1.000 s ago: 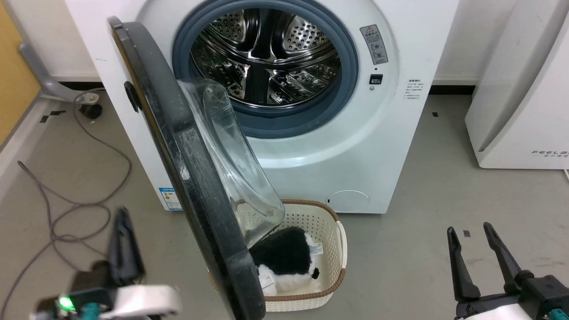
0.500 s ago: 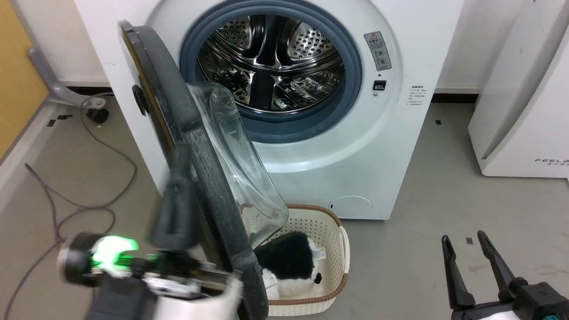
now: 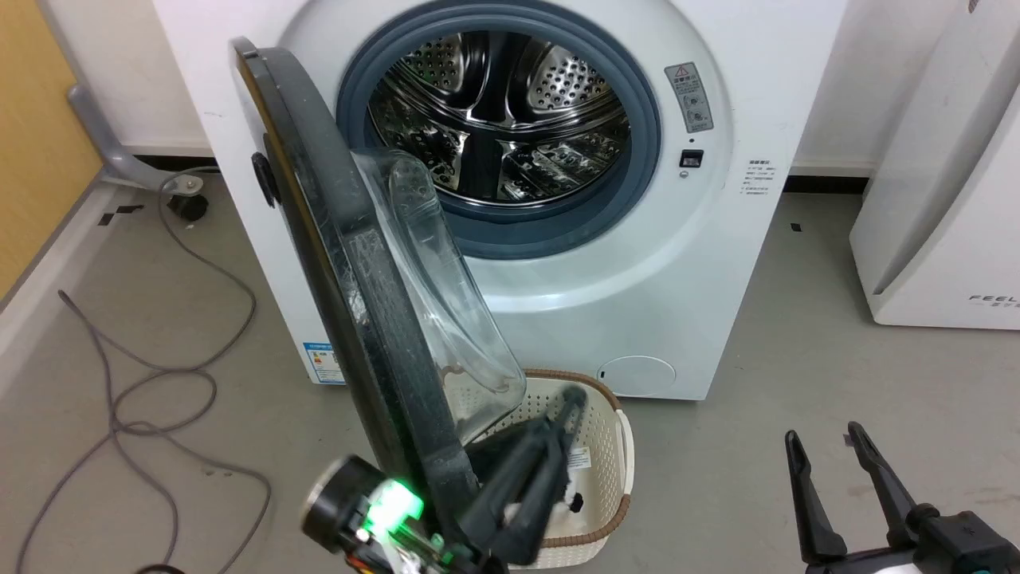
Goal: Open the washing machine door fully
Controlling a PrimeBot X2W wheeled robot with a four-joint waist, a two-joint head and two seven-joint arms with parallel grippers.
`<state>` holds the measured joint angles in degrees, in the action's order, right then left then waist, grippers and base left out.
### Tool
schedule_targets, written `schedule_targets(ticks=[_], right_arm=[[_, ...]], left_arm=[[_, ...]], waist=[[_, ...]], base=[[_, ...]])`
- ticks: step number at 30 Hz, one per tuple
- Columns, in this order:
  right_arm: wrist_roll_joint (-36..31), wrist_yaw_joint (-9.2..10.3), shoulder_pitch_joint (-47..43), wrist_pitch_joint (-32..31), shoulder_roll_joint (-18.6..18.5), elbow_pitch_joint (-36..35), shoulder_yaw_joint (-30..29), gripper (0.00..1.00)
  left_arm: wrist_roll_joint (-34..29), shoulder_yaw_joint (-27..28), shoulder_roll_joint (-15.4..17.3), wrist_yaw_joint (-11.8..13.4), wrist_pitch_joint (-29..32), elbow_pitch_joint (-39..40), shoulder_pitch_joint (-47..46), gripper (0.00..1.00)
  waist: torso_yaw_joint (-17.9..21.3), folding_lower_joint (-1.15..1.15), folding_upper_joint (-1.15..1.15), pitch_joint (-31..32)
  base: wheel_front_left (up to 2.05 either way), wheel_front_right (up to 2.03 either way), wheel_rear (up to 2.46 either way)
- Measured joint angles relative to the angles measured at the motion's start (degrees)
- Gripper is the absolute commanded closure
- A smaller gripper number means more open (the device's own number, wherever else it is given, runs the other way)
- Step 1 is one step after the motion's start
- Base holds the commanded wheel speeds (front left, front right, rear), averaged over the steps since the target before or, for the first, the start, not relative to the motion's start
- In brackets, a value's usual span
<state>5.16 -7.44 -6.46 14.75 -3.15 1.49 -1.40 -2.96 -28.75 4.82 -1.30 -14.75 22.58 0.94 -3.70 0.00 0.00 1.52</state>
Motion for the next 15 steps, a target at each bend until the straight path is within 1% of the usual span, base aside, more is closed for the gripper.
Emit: schedule_targets(ticks=[5,10,15], right_arm=[[0.07,-0.01,0.00,0.00,0.00,0.11,-0.03,0.00],[0.07,-0.01,0.00,0.00,0.00,0.30,-0.15,0.00],[0.07,0.00,0.00,0.00,0.01,0.44,-0.16,0.00]], left_arm=[[-0.47,-2.37,1.31,-0.87,0.00,-3.56,1.78,1.00],[-0.47,-3.67,1.89,-1.00,0.00,-7.87,2.84,1.00],[-0.44,-3.57,2.31,-0.62,0.00,-11.96,2.92,1.00]], waist=[[-0.45,0.00,0.00,-0.35],[-0.98,0.00,0.00,-0.71],[-1.28,0.00,0.00,-1.06]], base=[[0.00,0.00,0.00],[0.00,0.00,0.00],[0.00,0.00,0.00]])
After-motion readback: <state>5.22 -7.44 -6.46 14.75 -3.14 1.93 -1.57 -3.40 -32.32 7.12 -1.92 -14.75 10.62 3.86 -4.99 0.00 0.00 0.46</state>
